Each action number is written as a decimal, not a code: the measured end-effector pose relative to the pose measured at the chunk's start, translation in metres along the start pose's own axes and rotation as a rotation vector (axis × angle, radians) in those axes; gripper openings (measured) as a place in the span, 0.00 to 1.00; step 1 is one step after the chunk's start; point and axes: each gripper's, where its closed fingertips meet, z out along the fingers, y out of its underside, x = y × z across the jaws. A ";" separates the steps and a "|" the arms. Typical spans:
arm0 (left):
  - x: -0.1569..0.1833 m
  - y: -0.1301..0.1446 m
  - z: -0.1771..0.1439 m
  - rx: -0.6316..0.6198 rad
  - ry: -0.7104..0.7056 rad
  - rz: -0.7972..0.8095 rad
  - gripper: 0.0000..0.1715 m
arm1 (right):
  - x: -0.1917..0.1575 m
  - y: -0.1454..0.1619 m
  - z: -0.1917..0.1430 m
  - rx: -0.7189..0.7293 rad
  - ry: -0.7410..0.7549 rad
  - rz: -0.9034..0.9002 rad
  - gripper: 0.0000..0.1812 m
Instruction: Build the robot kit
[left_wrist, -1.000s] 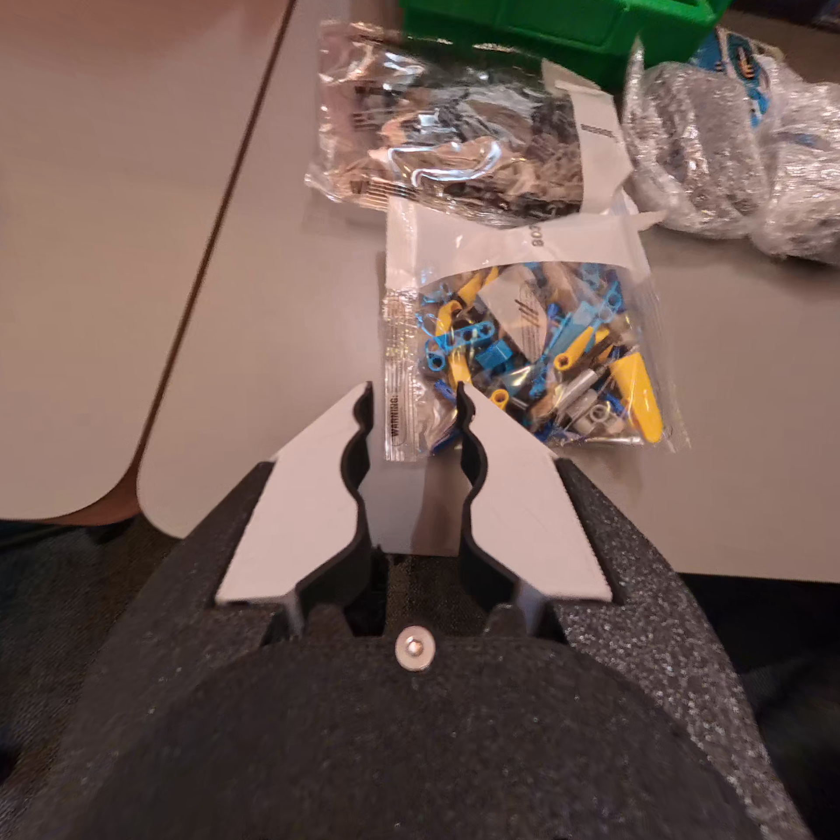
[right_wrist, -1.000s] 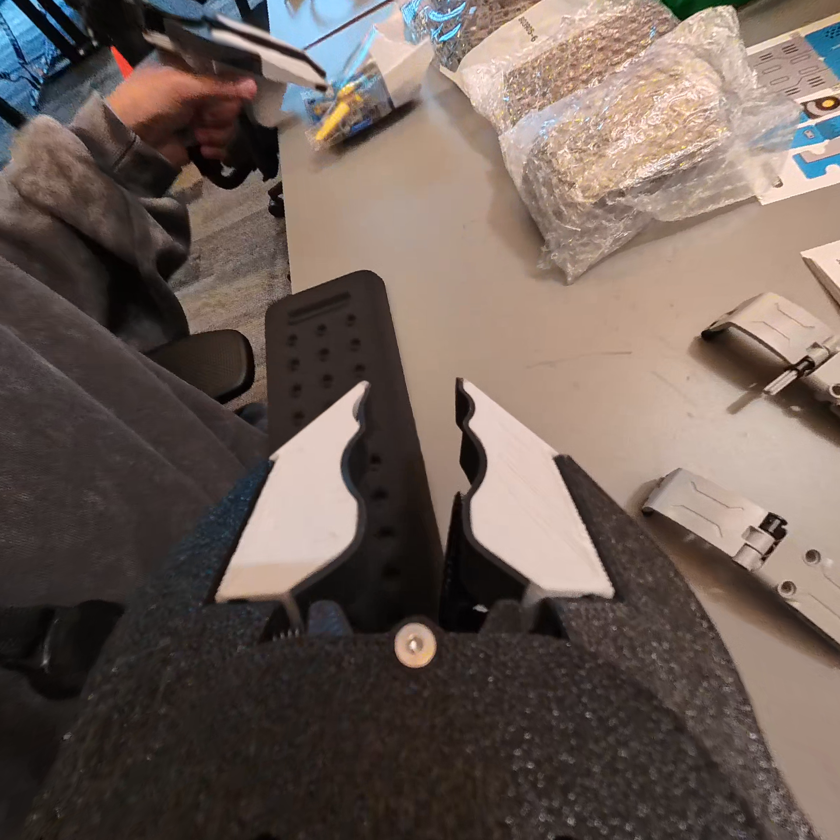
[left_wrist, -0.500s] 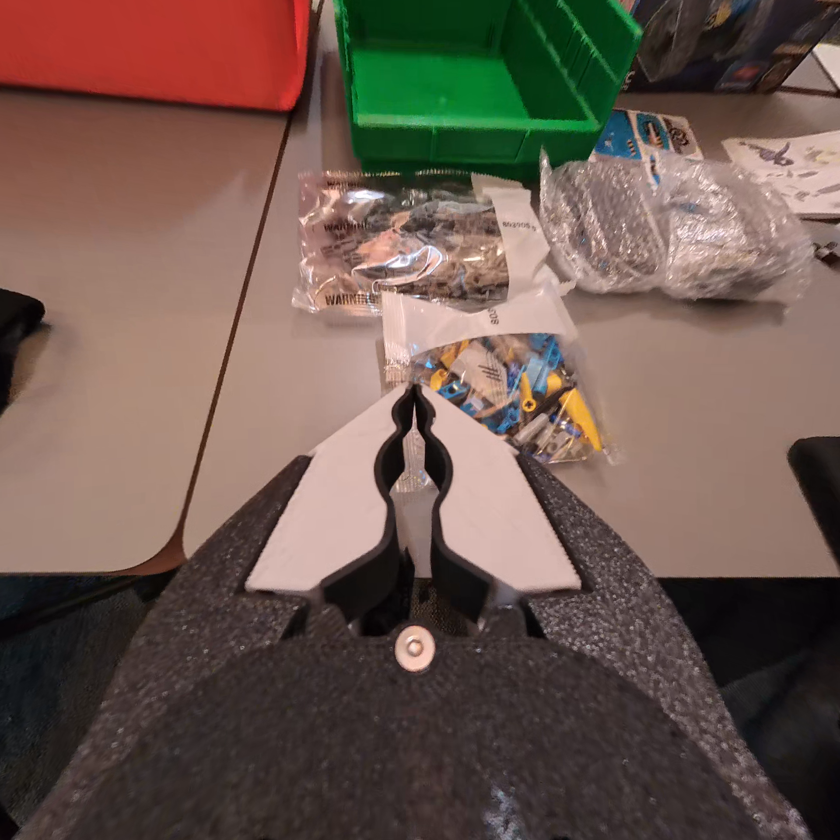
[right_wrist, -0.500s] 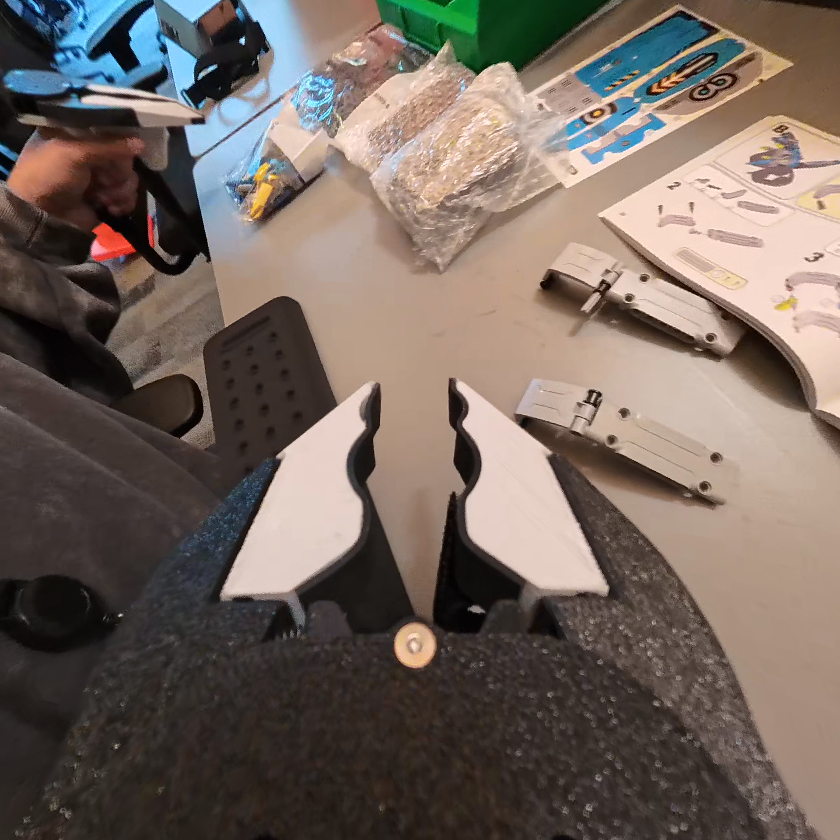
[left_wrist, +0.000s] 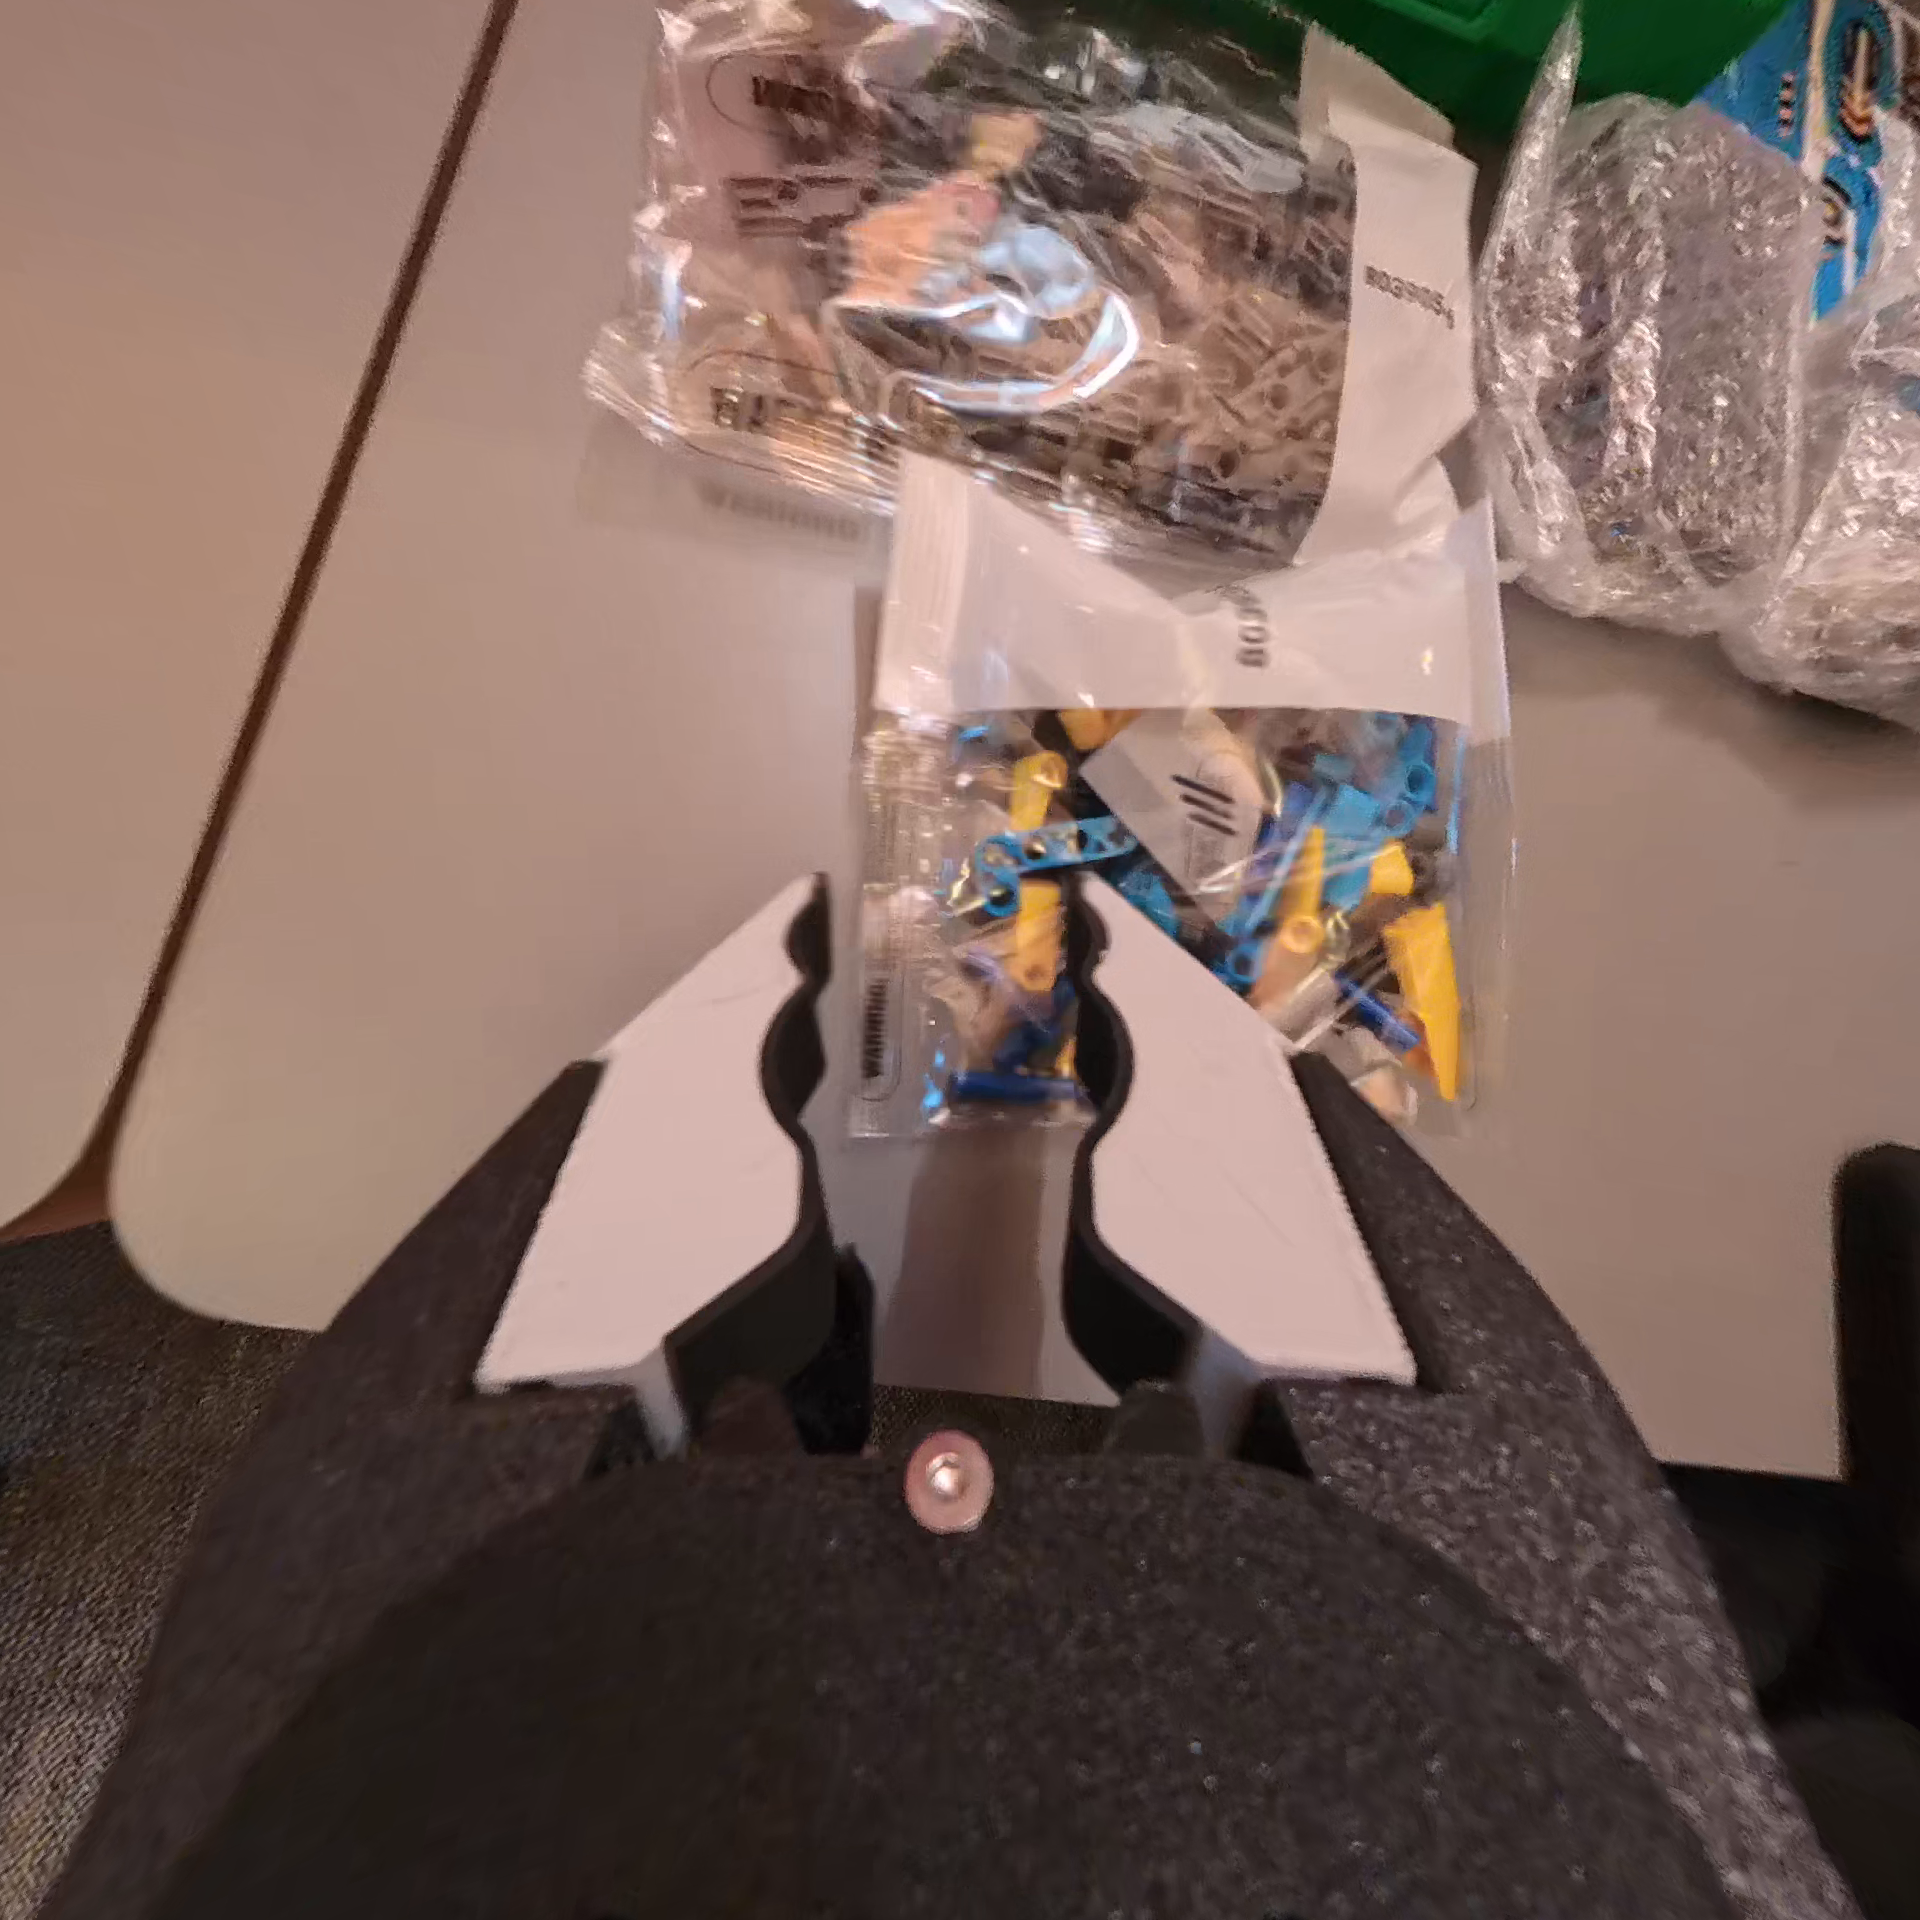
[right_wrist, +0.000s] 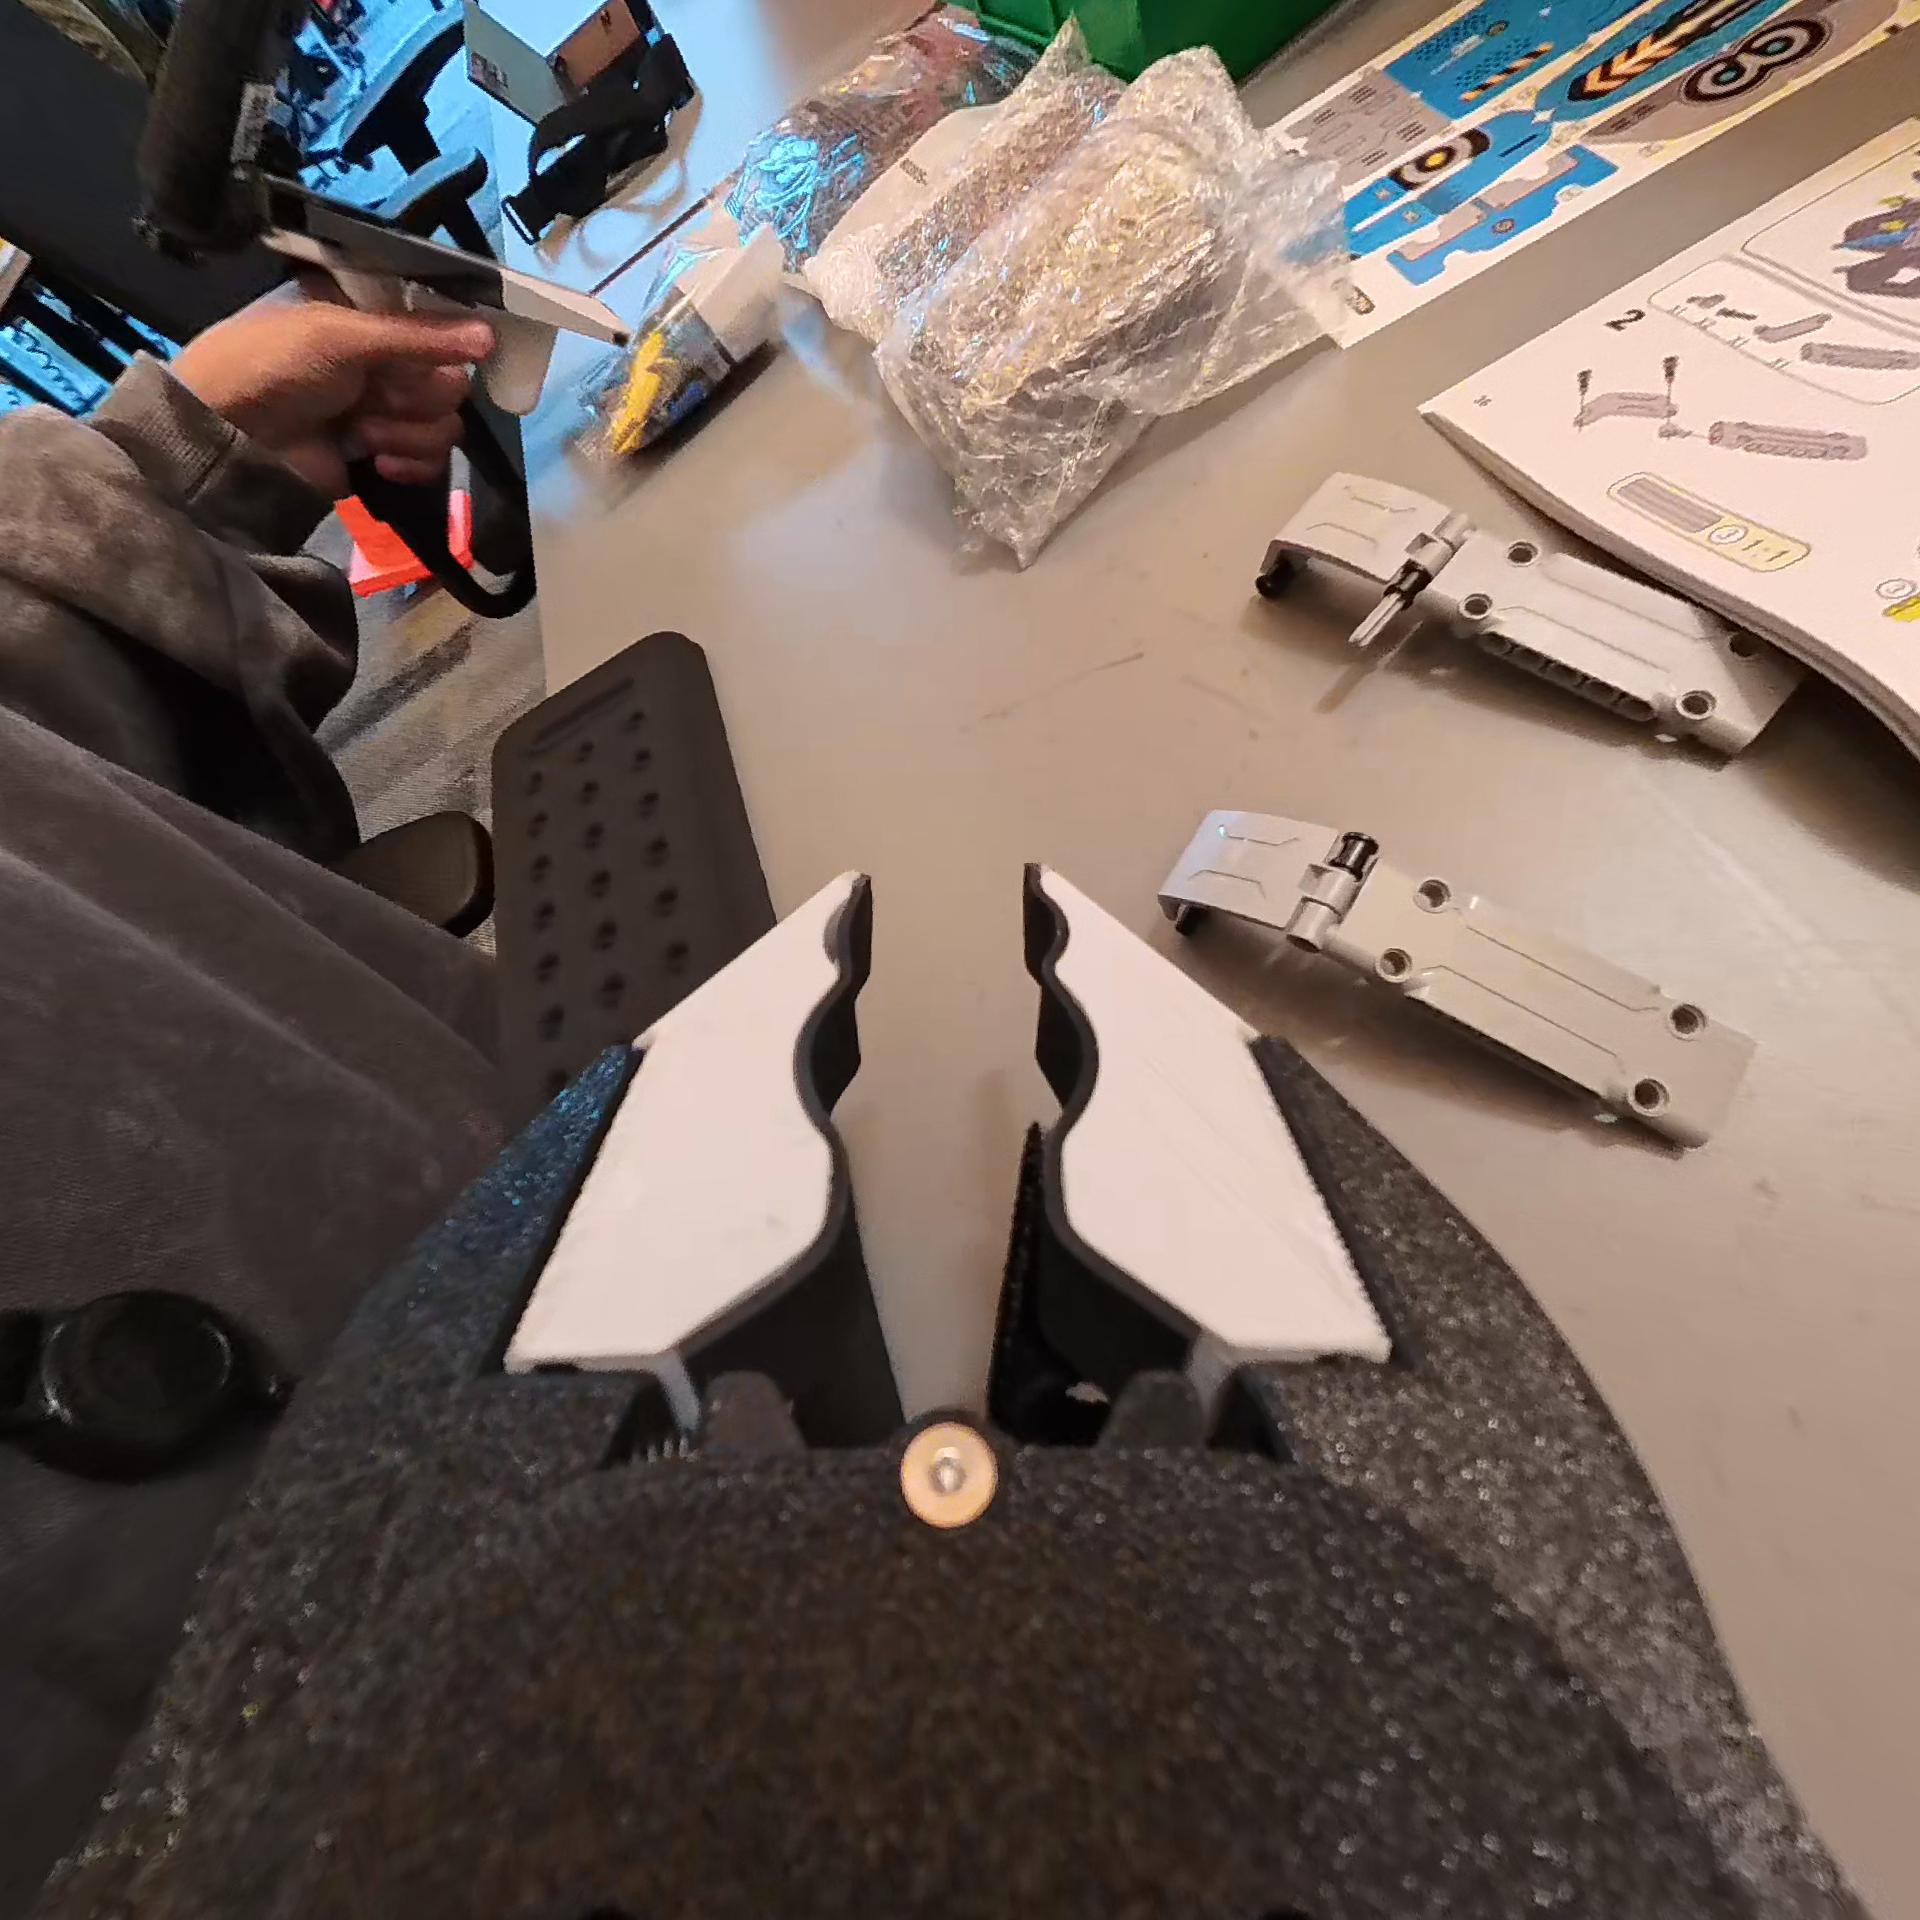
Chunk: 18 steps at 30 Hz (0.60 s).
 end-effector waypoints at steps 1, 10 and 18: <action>0.005 0.002 0.001 -0.010 0.008 0.010 0.22 | 0.001 0.000 -0.001 0.002 -0.006 0.003 0.15; 0.048 -0.019 -0.019 0.018 -0.075 0.361 0.00 | 0.002 -0.007 -0.002 0.023 -0.089 0.031 0.15; 0.173 -0.054 -0.053 0.154 -0.059 1.041 0.00 | -0.025 -0.049 0.017 0.025 -0.130 -0.165 0.19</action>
